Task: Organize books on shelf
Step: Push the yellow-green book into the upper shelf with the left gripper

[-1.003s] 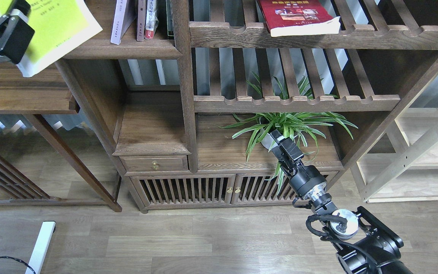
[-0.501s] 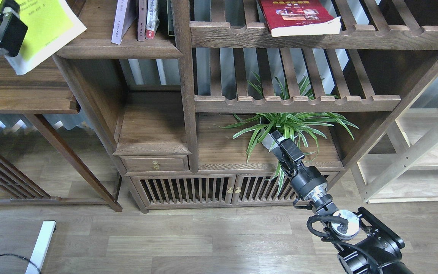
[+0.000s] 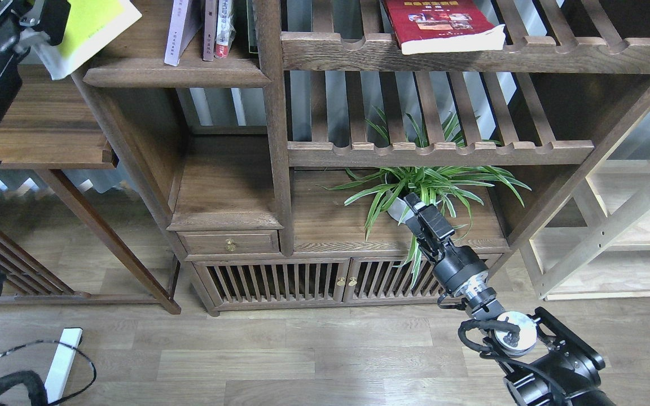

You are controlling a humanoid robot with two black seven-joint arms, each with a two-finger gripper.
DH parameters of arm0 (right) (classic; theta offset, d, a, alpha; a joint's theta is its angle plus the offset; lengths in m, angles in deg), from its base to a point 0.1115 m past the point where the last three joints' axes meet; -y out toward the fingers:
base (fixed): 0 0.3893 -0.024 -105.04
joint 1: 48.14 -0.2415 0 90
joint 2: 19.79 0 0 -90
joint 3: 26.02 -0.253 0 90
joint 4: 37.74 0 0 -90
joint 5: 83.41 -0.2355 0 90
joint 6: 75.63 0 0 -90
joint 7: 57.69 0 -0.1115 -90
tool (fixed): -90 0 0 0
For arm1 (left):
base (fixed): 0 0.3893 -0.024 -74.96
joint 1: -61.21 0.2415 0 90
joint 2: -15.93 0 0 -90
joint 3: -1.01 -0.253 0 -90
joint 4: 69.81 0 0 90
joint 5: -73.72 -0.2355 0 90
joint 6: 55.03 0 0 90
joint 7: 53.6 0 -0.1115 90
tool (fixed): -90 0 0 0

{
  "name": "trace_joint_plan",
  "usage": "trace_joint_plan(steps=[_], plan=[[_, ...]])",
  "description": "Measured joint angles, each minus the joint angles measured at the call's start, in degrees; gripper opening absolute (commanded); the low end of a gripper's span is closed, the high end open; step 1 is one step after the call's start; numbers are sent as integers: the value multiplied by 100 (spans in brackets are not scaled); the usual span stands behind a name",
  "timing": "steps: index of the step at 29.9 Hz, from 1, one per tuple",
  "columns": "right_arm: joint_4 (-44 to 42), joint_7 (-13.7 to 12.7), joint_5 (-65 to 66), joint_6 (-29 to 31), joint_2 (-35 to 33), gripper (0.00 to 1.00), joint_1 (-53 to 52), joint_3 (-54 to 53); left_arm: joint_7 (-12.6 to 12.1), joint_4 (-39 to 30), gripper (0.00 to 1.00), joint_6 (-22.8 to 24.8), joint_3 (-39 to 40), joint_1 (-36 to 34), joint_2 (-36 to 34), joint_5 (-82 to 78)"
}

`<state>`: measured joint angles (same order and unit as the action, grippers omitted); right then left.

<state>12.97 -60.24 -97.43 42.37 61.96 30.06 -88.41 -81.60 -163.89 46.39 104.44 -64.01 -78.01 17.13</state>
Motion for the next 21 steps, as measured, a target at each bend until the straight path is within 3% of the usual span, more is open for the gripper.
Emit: trace_joint_plan(steps=[11,21], plan=[[71,2,-8,0,-86,95,-1,-59,0,1026,1,-17,-454,-865,-120,-190],[63,2,-6,0,-91,95,72,-54,0,1641,1,-17,-684,-1140,-267,-229]])
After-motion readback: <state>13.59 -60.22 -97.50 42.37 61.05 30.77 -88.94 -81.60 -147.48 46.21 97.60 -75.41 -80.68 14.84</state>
